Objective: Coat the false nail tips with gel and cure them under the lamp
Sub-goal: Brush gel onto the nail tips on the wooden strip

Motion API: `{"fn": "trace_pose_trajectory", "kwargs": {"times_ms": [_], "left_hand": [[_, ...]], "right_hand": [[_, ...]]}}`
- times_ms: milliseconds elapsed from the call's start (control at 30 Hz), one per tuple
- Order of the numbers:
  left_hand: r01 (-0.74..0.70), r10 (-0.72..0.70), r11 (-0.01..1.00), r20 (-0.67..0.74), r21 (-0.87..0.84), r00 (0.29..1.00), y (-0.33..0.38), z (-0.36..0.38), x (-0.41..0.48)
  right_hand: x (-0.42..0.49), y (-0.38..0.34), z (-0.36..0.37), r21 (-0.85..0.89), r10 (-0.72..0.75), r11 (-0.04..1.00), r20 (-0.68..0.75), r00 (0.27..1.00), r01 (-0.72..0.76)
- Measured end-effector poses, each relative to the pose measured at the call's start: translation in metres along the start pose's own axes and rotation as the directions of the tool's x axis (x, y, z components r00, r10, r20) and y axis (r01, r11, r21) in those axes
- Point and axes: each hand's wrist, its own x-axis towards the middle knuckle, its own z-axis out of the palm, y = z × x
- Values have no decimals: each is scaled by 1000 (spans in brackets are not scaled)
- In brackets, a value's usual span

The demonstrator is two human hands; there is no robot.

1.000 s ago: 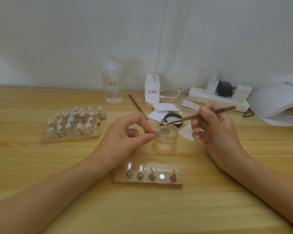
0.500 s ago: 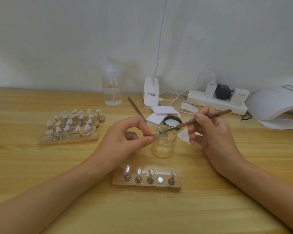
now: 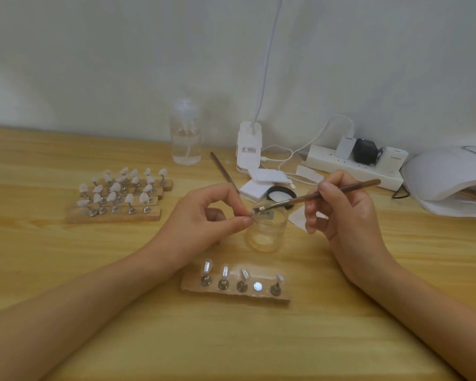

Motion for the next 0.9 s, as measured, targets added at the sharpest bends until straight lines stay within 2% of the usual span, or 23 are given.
{"fn": "trace_pose_trajectory", "kwargs": {"times_ms": [367,467,633,767,900], "left_hand": [[13,-13,1000,-8,-15,1000,2,1,0],[11,-11,1000,-3,-12,1000,2,1,0],[8,-8,1000,-14,13,1000,0,1,1],[5,-5,1000,-9,16,1000,0,1,0],[10,-10,999,-17,36,1000,1,1,1]], "right_hand": [[-1,-2,-2,2,-5,1000,-47,999,5],[0,-2,0,20,-13,1000,-2,1000,13],[0,-1,-2,15,-9,1000,-37,999,9],[0,-1,-1,7,-28,1000,3,1000,28],[0,-2,-1,18,-14,1000,-45,999,15]]}}
